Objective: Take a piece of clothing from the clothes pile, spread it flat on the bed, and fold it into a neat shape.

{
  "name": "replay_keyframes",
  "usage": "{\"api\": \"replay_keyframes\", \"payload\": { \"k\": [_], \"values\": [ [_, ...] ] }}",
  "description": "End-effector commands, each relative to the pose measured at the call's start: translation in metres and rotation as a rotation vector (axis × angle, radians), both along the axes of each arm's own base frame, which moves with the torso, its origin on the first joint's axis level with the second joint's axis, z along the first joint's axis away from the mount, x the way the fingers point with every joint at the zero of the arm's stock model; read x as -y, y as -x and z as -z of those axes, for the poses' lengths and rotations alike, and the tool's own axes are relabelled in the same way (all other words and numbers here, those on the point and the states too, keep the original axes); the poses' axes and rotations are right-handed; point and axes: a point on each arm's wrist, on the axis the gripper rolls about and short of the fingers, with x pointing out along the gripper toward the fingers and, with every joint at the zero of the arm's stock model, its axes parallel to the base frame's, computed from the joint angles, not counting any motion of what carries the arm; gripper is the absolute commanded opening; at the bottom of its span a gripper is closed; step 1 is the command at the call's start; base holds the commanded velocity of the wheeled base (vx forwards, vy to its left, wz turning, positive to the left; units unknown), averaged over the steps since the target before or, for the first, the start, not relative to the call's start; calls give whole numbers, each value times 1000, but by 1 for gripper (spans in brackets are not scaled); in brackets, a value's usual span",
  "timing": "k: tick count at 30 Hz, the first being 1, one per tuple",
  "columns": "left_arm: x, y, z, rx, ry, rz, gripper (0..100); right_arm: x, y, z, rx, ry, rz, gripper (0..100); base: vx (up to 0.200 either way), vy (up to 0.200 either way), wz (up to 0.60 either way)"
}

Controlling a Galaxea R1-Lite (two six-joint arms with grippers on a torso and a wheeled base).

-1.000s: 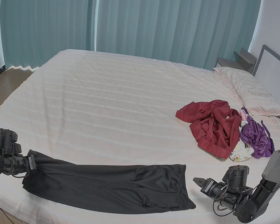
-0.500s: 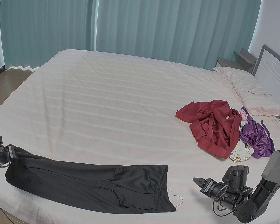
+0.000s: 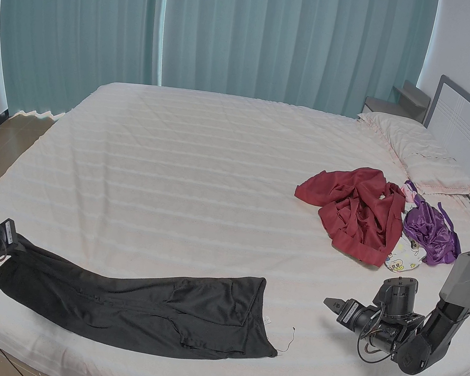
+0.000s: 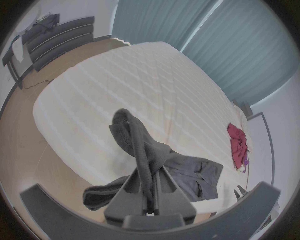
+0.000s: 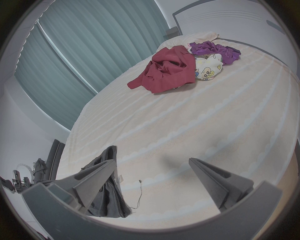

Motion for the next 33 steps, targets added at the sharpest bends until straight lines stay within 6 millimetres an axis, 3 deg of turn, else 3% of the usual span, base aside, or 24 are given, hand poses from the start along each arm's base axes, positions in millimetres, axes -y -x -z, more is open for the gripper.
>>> {"api": "replay_keyframes", "payload": {
  "k": [1, 4, 6, 8, 10, 15, 17, 18, 19, 27, 33],
  "values": [
    [88, 4, -38, 30, 2, 124, 0, 0, 0, 0, 0, 0, -1, 100, 0, 0, 0],
    [129, 0, -40, 27, -28, 160, 0, -1, 0, 0, 0, 0, -3, 100, 0, 0, 0],
    [136, 0, -41, 27, -36, 169, 0, -1, 0, 0, 0, 0, -3, 100, 0, 0, 0],
    [173, -5, -39, 24, -57, 211, 0, -1, 0, 0, 0, 0, -3, 100, 0, 0, 0],
    [191, -9, -39, 23, -53, 229, 0, -1, 0, 0, 0, 0, -3, 100, 0, 0, 0],
    [252, -30, -20, -7, -97, 266, 0, -1, 0, 0, 0, -1, -4, 100, 0, 0, 0],
    [255, -32, -18, -9, -102, 266, 0, -1, 0, 0, 0, 0, -3, 100, 0, 0, 0],
    [277, -39, -3, -29, -136, 295, 0, -1, 0, 0, 0, 0, -3, 100, 0, 0, 0],
    [287, -40, 1, -32, -138, 313, 0, -1, 0, 0, -1, 0, -3, 100, 0, 0, 0],
    [339, -53, 12, -1, -95, 370, 0, -1, 0, 1, 1, 1, -4, 100, 0, 0, 0],
    [361, -51, 7, 30, -48, 407, 0, -1, -1, 1, 20, -5, -4, 100, 0, 0, 0]
  ]
}}
